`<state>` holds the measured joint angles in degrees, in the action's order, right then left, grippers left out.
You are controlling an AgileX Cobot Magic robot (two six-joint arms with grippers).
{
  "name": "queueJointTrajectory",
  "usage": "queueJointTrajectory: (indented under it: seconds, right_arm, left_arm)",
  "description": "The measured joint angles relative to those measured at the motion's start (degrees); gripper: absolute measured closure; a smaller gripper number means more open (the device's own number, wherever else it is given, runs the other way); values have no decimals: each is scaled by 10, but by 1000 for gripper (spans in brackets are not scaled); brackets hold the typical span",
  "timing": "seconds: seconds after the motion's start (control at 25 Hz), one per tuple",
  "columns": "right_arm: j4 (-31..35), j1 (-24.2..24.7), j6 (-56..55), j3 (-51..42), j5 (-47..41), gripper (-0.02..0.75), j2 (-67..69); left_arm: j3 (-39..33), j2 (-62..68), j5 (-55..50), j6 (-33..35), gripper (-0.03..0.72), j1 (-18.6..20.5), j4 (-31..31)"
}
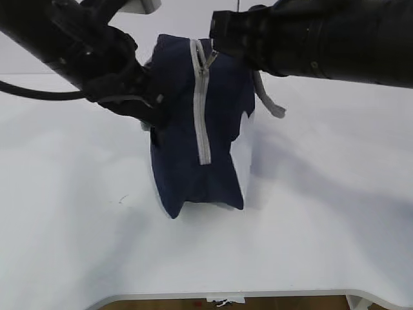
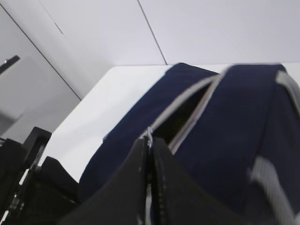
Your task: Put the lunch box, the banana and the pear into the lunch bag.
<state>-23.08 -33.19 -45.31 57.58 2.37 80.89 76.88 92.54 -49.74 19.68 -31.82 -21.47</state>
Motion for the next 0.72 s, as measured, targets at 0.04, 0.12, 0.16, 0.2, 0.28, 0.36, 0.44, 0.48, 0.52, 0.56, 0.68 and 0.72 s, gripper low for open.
queueJointTrajectory:
  seconds: [0.04, 0.12, 0.16, 0.2, 0.28, 0.36, 0.44, 0.48, 0.52, 0.56, 0.68, 0.72]
  right_arm:
    - [-1, -1, 0, 4, 0, 737, 0]
    - [-1, -2, -1, 13, 0, 737, 0]
    - [-1, -2, -1, 15, 0, 737, 0]
    - [-2, -2, -1, 18, -1, 737, 0]
    - [-10, -2, -2, 24, -7, 737, 0]
    - [-20, -2, -2, 24, -9, 737, 0]
    - [-26, -2, -2, 24, -14, 737, 0]
    - [-27, -2, -2, 27, -24, 737, 0]
    - [-31, -3, -2, 30, -32, 737, 0]
    - [-35, -4, -2, 33, -39, 737, 0]
    - [-46, -6, -2, 46, -61, 737, 0]
    - [-47, -5, -2, 51, -68, 737, 0]
  left_arm:
    - [6, -1, -9, 2, 691, 0, 15]
    - [17, -3, -23, 5, 691, 0, 37]
    - [23, -4, -30, 6, 691, 0, 48]
    - [29, -4, -37, 9, 691, 0, 62]
    - [34, -5, -45, 14, 691, 0, 67]
    - [35, -5, -53, 20, 691, -1, 68]
    - [35, -5, -55, 23, 691, -2, 68]
    - [35, -5, -65, 27, 691, -2, 68]
    - [35, -5, -66, 28, 691, -2, 68]
    - [35, -5, -76, 34, 691, -2, 68]
    - [36, -5, -83, 47, 691, -2, 68]
    - [36, -5, -85, 48, 691, -2, 68]
